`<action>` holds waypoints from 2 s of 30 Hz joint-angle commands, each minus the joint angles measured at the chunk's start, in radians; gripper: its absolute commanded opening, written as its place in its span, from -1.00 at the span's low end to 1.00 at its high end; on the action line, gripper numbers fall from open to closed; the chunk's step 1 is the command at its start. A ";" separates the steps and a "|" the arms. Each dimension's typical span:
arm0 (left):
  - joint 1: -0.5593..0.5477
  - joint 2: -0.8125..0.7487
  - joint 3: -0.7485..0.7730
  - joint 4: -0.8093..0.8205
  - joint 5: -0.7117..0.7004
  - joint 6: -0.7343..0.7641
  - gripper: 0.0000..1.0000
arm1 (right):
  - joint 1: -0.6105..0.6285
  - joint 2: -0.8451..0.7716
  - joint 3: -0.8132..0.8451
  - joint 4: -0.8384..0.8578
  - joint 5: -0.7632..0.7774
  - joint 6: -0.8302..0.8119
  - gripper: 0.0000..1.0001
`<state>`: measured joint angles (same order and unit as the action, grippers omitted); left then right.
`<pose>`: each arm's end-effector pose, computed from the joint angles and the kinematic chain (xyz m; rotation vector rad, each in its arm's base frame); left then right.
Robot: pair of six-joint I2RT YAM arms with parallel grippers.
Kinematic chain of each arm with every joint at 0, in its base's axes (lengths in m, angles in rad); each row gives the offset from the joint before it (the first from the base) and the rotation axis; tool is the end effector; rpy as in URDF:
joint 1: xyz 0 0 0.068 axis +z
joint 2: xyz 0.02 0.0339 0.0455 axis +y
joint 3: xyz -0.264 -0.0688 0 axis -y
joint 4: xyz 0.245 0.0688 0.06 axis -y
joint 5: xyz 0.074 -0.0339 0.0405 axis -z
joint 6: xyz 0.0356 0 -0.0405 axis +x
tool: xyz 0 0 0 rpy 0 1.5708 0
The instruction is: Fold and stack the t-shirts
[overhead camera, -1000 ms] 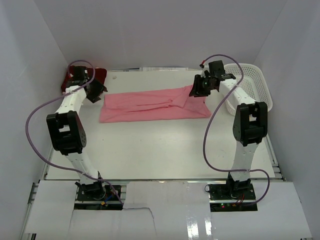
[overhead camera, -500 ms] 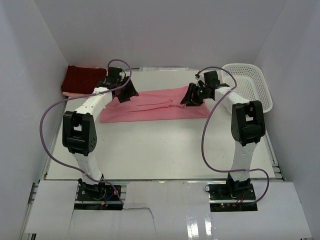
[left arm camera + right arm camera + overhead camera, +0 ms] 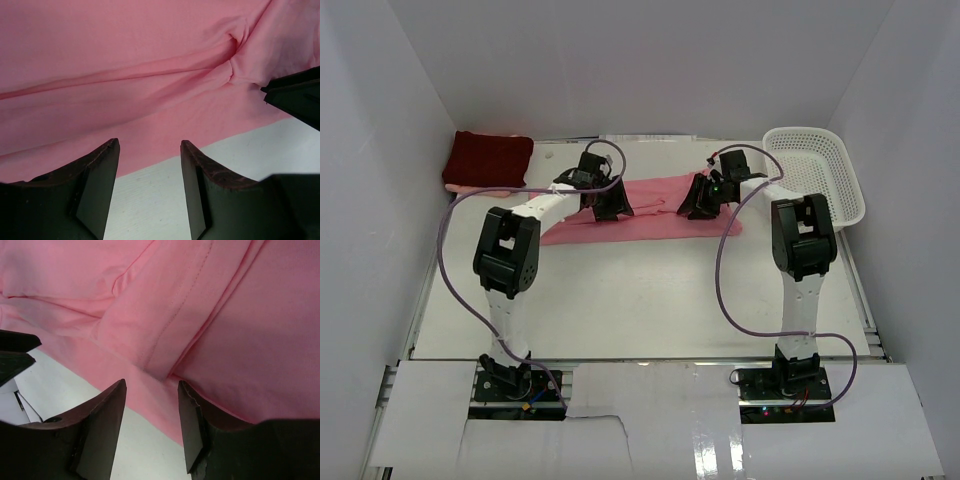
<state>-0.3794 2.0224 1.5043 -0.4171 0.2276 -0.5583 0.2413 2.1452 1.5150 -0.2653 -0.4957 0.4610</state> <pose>0.4079 -0.1713 0.1944 -0.1348 2.5973 -0.6513 0.4451 0.1270 0.1570 0.0539 2.5366 0.9057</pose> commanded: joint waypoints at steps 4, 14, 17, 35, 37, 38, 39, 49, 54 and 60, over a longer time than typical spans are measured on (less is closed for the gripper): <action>-0.090 0.019 0.023 0.101 0.084 -0.019 0.23 | 0.004 0.015 0.053 0.052 0.022 0.028 -0.14; -0.144 0.032 -0.007 0.132 0.093 -0.009 0.22 | 0.004 0.054 0.094 0.060 0.019 0.036 -0.37; -0.144 0.029 -0.019 0.130 0.090 -0.003 0.22 | 0.004 0.062 0.105 0.058 0.019 0.042 -0.36; -0.144 0.079 -0.065 0.130 0.070 0.014 0.19 | 0.004 0.180 0.367 0.037 -0.053 0.102 -0.82; -0.144 0.079 -0.064 0.127 0.067 0.021 0.20 | 0.003 0.232 0.407 0.070 -0.092 0.125 -0.81; -0.144 0.078 -0.062 0.123 0.065 0.023 0.20 | 0.003 0.252 0.454 0.078 -0.105 0.134 -0.81; -0.144 0.076 -0.062 0.121 0.064 0.027 0.19 | 0.003 0.272 0.479 0.102 -0.137 0.151 -0.81; -0.144 0.081 -0.062 0.095 0.049 0.041 0.19 | 0.003 0.418 0.568 0.530 -0.343 0.385 -0.72; -0.144 0.088 -0.061 0.093 0.059 0.029 0.18 | 0.003 0.426 0.571 0.604 -0.382 0.426 -0.85; -0.144 0.087 -0.076 0.098 0.064 0.023 0.17 | 0.001 0.441 0.616 0.669 -0.435 0.423 -0.19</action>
<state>-0.5228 2.0983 1.4513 -0.2832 0.3035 -0.5400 0.2428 2.5866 2.0712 0.3019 -0.8669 0.8780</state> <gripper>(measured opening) 0.587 0.395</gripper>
